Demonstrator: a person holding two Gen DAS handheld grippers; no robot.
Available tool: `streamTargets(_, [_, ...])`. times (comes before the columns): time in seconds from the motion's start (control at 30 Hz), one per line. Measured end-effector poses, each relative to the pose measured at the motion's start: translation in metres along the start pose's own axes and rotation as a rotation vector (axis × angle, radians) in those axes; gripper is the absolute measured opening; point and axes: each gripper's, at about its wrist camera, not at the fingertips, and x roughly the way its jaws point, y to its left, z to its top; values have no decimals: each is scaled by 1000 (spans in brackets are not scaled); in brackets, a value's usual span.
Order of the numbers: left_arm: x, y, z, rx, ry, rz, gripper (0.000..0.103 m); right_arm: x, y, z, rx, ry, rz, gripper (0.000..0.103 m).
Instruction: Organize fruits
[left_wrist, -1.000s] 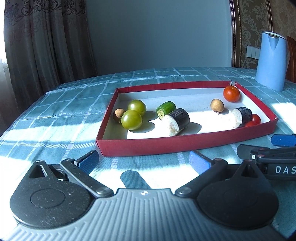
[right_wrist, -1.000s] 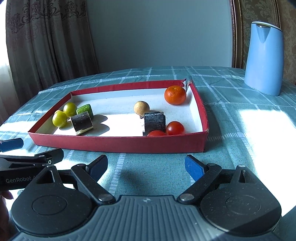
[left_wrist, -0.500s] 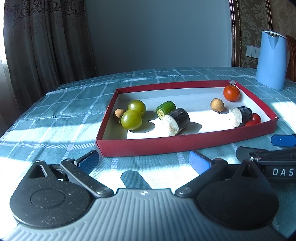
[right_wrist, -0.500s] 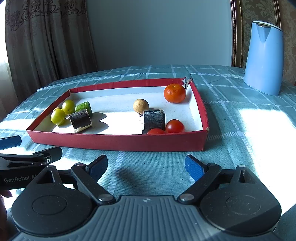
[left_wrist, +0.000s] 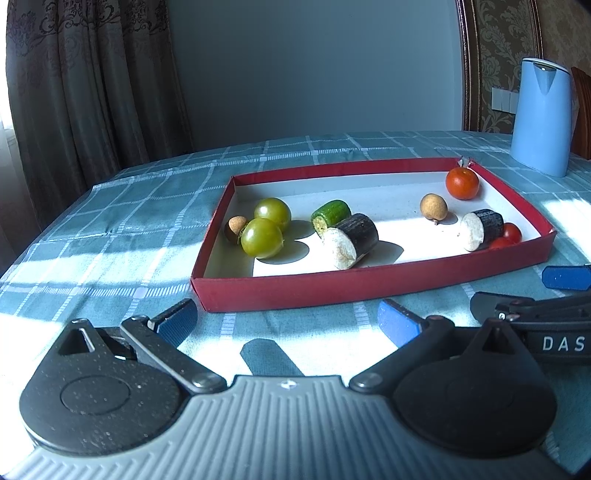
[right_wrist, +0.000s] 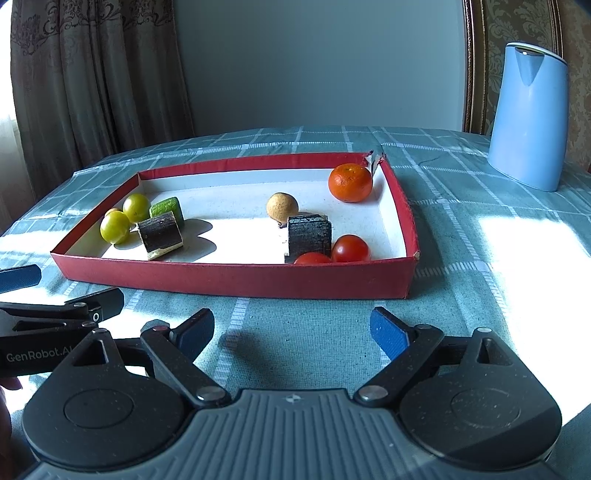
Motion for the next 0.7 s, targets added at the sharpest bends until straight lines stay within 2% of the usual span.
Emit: streamTargets(0.7, [3, 0, 0, -1, 14, 5, 103, 1, 1, -1, -12, 7, -4, 92])
